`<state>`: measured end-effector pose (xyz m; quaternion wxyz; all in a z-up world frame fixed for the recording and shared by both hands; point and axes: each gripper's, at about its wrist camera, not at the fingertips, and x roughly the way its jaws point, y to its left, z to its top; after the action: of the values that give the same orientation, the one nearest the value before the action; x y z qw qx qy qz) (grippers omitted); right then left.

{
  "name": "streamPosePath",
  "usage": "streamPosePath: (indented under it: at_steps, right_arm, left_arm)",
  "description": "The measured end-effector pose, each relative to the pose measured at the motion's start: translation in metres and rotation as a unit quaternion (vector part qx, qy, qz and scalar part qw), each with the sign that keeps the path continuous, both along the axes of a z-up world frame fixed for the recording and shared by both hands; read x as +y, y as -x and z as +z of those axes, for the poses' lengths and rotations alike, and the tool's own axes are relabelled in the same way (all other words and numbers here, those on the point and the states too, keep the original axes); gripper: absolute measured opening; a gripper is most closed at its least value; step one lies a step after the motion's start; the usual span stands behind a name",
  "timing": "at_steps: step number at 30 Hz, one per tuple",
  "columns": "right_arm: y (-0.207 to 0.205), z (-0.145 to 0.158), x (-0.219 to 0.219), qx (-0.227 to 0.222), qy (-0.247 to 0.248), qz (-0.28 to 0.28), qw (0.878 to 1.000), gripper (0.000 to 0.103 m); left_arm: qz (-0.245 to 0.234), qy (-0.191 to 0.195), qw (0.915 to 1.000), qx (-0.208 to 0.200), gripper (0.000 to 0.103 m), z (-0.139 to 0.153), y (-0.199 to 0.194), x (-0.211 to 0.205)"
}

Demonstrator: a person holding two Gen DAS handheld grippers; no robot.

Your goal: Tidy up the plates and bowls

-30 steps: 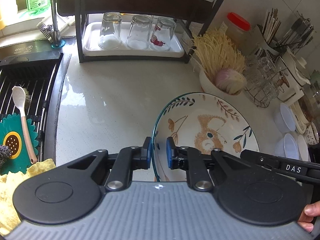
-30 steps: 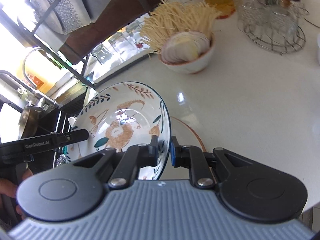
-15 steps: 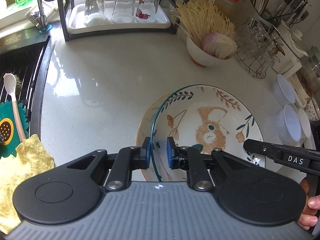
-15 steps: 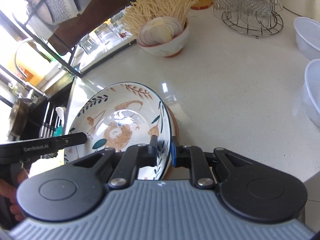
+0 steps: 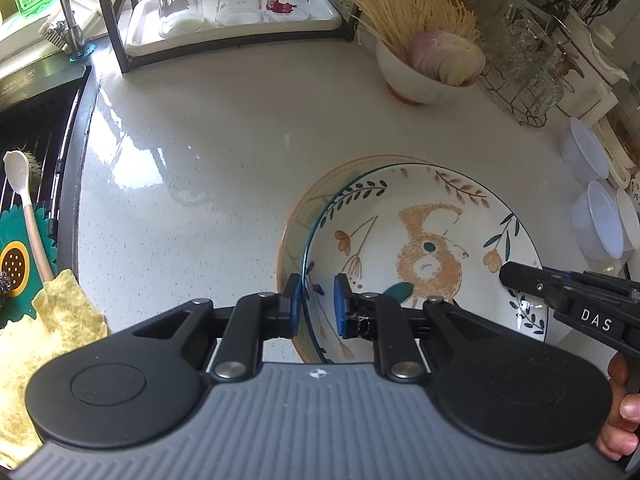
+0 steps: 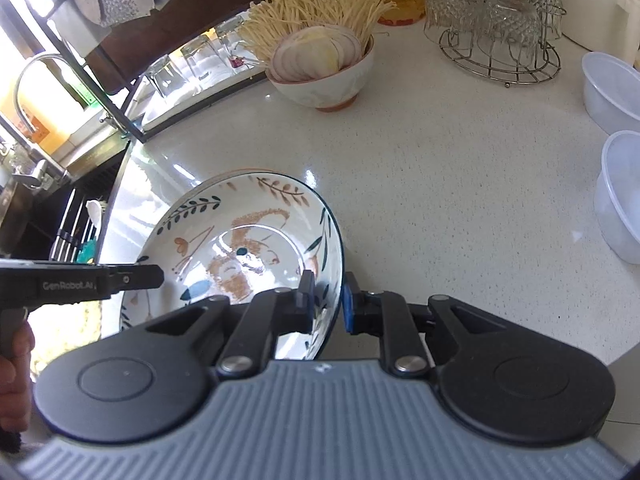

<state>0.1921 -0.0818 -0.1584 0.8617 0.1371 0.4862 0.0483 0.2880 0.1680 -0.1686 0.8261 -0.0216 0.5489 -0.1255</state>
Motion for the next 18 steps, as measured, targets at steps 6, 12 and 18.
streamPosePath:
  at_steps: [6, 12, 18]
  right_arm:
    - [-0.001, 0.001, 0.004, -0.008, 0.011, -0.006, 1.0, 0.019]
    - [-0.005, 0.0, 0.003, -0.015, 0.01, -0.013, 1.0, 0.019]
    - [-0.011, 0.0, 0.002, -0.013, 0.006, -0.015, 1.0, 0.019]
  left_arm:
    - [-0.001, -0.003, 1.0, -0.001, 0.019, -0.001, -0.004, -0.003]
    - [0.014, 0.009, 0.9998, 0.01, 0.019, -0.001, -0.009, 0.0]
    - [0.019, 0.019, 0.9995, 0.019, 0.02, -0.001, -0.012, 0.004]
